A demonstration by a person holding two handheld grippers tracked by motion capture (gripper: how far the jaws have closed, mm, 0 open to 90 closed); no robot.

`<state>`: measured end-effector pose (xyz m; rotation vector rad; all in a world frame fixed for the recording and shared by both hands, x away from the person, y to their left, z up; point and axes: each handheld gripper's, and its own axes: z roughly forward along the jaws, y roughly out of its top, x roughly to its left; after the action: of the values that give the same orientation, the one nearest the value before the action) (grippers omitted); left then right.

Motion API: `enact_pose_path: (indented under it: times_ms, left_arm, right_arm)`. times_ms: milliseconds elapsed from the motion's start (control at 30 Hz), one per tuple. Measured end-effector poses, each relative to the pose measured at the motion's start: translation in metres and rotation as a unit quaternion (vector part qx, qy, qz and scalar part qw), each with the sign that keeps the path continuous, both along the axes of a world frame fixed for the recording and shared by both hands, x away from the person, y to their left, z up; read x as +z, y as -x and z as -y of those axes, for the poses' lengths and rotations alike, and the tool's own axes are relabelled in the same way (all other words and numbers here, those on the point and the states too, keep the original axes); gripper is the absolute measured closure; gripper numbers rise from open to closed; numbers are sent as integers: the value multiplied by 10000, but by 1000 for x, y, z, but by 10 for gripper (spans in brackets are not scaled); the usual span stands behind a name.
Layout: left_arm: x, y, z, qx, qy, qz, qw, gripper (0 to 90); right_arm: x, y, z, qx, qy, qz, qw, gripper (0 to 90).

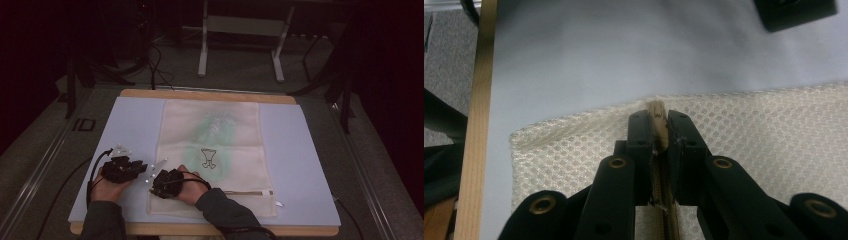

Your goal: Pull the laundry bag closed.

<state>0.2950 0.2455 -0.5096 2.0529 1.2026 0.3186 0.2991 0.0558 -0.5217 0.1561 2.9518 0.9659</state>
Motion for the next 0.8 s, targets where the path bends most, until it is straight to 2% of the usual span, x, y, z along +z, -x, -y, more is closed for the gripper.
enact_pose_path:
  times_ms: [67,100,133,267,333,533,600,767,800]
  left_arm:
    - [-1,3,4,-106,22,-26,9999,749]
    - [-1,3,4,-106,22,-26,9999,768]
    - [-2,5,8,-226,-13,-31,9997,792]
    - [-2,8,14,-425,-22,-81,9991,874]
    - [-3,10,19,-547,-64,-152,9984,887]
    - [-7,12,26,-671,-117,-301,9972,892]
    - [-8,13,30,-773,-300,-388,9958,893]
    - [-11,14,32,-828,-367,-509,9946,893]
    - [-11,15,35,-815,-496,-527,9940,892]
  right_arm:
    - [-2,0,2,-38,-90,-11,10000,818]
    - [-2,0,2,-38,-90,-11,10000,818]
    - [-2,0,2,-34,-112,-9,9999,819]
    - [-2,2,2,-42,-88,74,9999,819]
    - [-2,3,2,-52,-92,87,9999,819]
    - [-2,3,2,-49,-108,107,9999,819]
    - [-2,2,2,-52,-113,96,9999,819]
    - [-2,2,2,-55,-124,96,9999,819]
    - [-2,2,2,-52,-122,108,9999,819]
